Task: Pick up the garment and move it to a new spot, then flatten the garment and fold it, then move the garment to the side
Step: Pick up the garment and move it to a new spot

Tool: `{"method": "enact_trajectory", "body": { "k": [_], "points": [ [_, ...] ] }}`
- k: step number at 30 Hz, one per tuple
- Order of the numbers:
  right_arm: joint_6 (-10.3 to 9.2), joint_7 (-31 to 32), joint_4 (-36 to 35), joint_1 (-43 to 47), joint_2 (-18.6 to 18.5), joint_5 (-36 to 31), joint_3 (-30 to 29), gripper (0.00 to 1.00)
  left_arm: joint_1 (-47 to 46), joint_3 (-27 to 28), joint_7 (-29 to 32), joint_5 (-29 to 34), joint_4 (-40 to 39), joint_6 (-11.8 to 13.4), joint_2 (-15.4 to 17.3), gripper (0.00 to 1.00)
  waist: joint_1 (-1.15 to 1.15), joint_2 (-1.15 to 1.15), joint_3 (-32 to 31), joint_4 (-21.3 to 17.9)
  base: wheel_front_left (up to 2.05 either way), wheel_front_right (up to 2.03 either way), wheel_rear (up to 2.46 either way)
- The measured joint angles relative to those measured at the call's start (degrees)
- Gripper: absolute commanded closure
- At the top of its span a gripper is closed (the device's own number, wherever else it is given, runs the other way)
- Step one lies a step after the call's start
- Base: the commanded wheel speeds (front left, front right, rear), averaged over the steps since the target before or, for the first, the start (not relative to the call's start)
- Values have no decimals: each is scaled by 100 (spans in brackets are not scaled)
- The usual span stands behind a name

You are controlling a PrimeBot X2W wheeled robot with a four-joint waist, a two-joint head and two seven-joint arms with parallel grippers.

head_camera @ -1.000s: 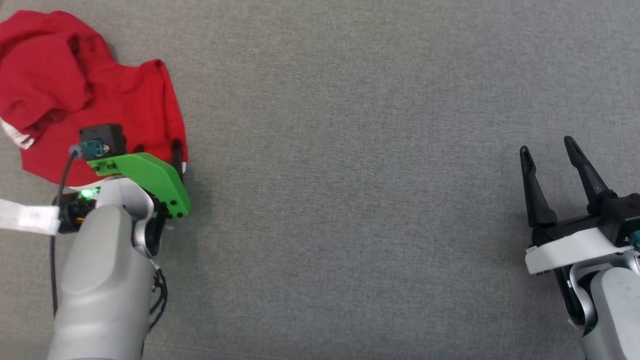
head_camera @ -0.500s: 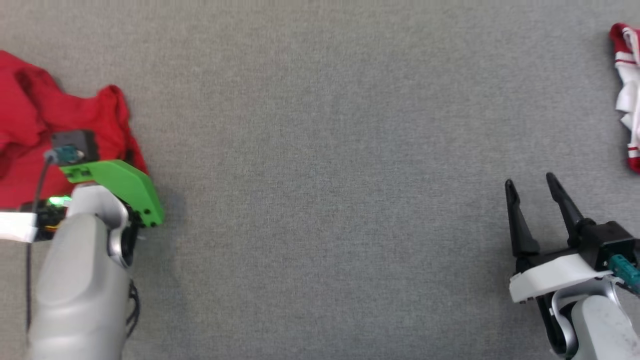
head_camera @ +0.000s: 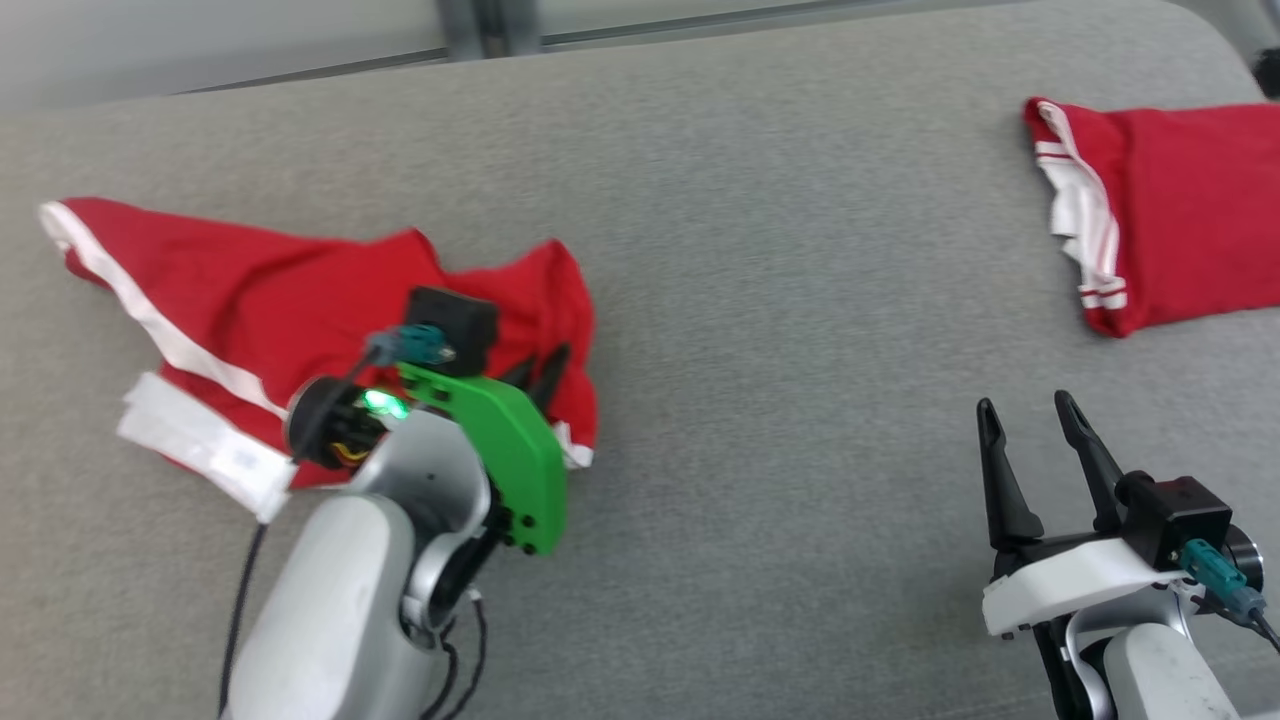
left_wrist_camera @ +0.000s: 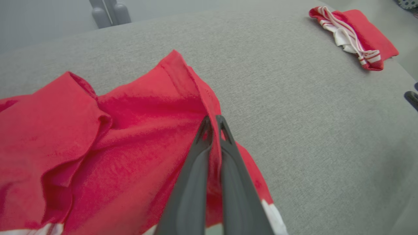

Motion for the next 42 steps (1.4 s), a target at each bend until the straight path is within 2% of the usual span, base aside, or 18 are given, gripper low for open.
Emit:
{"method": "enact_trajectory", "body": {
  "k": [5, 9, 14, 18, 19, 20, 22, 25, 31, 34, 36, 42],
  "points": [
    [0, 0, 57, -55, 118, 98, -4, 0, -31, -656, 568, -64, -234, -7, -119, 100, 0, 0, -29, -542, 0, 0, 0],
    [0, 0, 120, -156, 176, 185, 13, 0, -359, -1062, 684, -129, 193, 21, -257, 100, 0, 0, 51, -1028, 0, 0, 0],
    [0, 0, 232, -271, 219, 280, 69, 0, -903, -1455, 361, -208, 976, 213, -300, 100, 0, 0, 215, -1586, 0, 0, 0],
    [0, 0, 294, -280, 227, 338, 54, 0, -1183, -2027, -89, -764, 1303, 455, -316, 100, 0, 0, 372, -1959, 0, 0, 0],
    [0, 0, 310, -280, 227, 352, 42, 0, -1285, -2134, -369, -831, 1355, 619, -324, 71, 0, 0, 416, -2035, 0, 0, 0],
    [-1, 0, 324, -281, 226, 357, 36, 0, -1388, -2214, -604, -835, 1412, 754, -325, 0, 0, 0, 453, -2082, 0, 0, 0],
    [-1, 0, 356, -287, 232, 352, 40, 0, -1622, -2408, -1147, -835, 1593, 1033, -321, 0, 0, 0, 543, -2157, 0, 0, 0],
    [-1, 0, 330, -302, 235, 260, -19, 0, -1666, -2553, -1775, -1085, 1699, 1316, -318, 0, 0, 0, 582, -2156, 0, 0, 0],
    [0, 0, 213, -218, 140, 75, -191, 0, -1611, -2385, -2978, -1179, 1544, 1708, -289, 0, 0, 0, 463, -1996, 0, 0, 0],
    [0, 0, 88, -85, 35, -19, -290, 0, -1232, -2137, -3576, -1101, 1241, 1950, -37, 0, 0, 0, 341, -1849, 0, 0, 0],
    [0, 0, -35, 21, -29, -91, -356, 0, -877, -2043, -3886, -985, 1016, 2107, 280, 0, 0, 0, 230, -1711, 0, 0, 0],
    [-1, 0, -368, 321, -174, -243, -583, 0, 389, -1601, -4412, -957, 492, 2714, 927, 0, 0, 0, -161, -1197, 0, 0, 0]
  ]
}}
